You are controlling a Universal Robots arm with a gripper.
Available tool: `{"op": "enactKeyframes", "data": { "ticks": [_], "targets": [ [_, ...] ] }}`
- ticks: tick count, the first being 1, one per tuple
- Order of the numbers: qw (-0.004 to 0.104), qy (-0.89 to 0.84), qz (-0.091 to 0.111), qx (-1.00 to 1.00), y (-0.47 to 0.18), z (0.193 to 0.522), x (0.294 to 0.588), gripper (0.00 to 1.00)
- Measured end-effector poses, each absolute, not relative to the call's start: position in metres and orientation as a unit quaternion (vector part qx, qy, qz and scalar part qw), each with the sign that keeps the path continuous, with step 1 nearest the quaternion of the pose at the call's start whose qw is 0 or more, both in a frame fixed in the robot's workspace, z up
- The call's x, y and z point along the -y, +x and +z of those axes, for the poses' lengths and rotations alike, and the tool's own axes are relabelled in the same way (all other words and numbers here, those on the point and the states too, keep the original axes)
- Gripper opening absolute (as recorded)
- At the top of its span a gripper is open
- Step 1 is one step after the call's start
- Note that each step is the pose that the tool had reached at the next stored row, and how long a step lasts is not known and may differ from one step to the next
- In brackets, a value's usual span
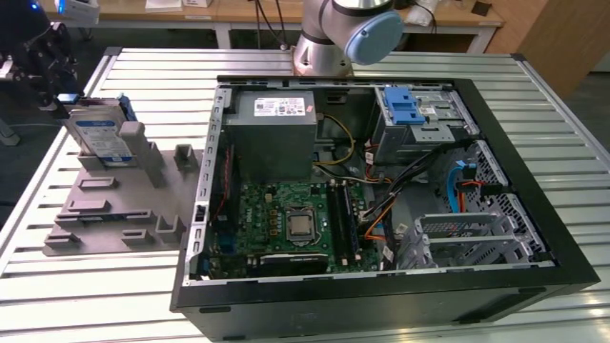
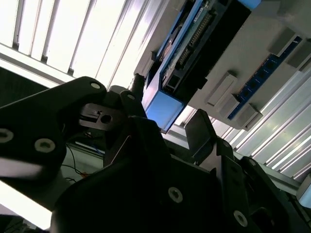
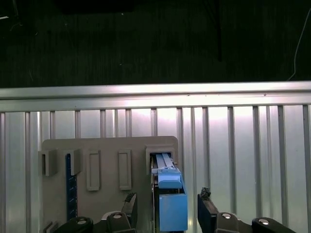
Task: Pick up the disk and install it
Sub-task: 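Pick up the disk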
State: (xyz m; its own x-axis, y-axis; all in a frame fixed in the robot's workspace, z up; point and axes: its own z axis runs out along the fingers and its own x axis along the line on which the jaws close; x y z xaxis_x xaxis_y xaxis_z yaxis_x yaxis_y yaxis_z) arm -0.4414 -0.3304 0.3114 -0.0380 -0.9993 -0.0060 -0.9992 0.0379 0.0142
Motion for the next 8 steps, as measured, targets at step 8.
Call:
{"op": "enactKeyframes", "data": {
  "ticks": [8],
  "targets": [
    [0.003,0.694,-0.007,0.72,-0.4414,0.3112,0.3304,0.58]
  ]
}}
